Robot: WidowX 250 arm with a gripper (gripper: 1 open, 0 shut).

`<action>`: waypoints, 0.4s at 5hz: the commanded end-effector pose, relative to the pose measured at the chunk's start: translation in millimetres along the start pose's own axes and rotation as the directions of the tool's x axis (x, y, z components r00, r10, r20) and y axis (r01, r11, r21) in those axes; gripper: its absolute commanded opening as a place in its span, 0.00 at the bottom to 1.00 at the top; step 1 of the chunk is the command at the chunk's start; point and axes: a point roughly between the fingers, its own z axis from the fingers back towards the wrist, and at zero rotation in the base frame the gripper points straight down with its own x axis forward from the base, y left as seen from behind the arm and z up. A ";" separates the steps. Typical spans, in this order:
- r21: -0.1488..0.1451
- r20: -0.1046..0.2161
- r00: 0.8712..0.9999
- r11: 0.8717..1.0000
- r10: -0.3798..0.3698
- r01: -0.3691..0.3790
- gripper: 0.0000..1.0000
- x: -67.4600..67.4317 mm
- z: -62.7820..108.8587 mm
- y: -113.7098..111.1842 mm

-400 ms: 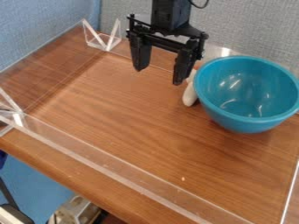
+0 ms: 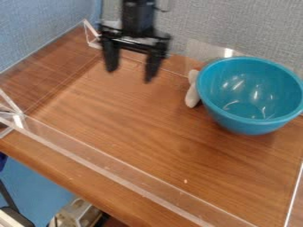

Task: Put the mushroom in the blue bowl

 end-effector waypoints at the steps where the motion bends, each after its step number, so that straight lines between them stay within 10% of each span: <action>1: 0.011 0.087 0.996 1.000 0.020 -0.021 1.00 23.3 22.8 35.5; 2: 0.017 0.109 0.994 0.999 0.031 -0.033 1.00 38.1 26.5 57.2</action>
